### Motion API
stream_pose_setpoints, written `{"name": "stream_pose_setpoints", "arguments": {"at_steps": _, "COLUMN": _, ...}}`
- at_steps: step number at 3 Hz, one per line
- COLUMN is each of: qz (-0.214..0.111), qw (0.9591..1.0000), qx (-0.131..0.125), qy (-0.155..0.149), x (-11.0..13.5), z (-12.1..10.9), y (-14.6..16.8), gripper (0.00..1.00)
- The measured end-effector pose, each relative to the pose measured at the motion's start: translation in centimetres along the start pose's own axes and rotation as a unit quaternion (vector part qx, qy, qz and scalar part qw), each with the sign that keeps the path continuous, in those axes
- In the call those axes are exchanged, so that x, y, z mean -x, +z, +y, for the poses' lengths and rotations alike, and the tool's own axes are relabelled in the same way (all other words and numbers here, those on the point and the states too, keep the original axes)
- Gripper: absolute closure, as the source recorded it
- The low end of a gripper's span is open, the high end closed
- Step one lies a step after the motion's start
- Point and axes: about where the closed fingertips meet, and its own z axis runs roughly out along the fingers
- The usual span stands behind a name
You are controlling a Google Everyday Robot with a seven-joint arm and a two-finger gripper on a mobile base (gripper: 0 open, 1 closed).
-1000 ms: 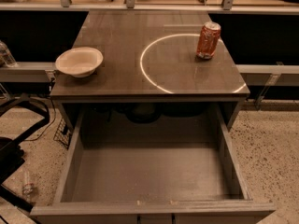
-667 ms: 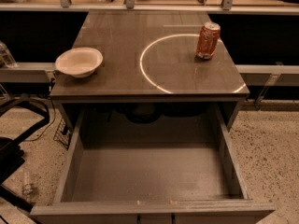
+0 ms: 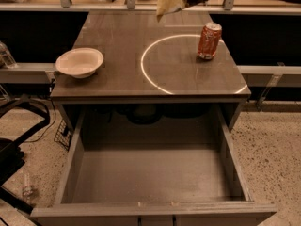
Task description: Place brown chip bag into top drawer
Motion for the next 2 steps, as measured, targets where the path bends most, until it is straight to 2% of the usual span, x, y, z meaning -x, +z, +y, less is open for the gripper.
{"name": "stream_pose_setpoints", "arguments": {"at_steps": 1, "qz": -0.035, "qw": 0.9993, "qx": -0.008, "qy": -0.005, "x": 2.13, "z": 1.92, "y": -3.31, "gripper": 1.0}}
{"name": "stream_pose_setpoints", "arguments": {"at_steps": 2, "qz": -0.035, "qw": 0.9993, "qx": -0.008, "qy": -0.005, "x": 2.13, "z": 1.92, "y": -3.31, "gripper": 1.0}}
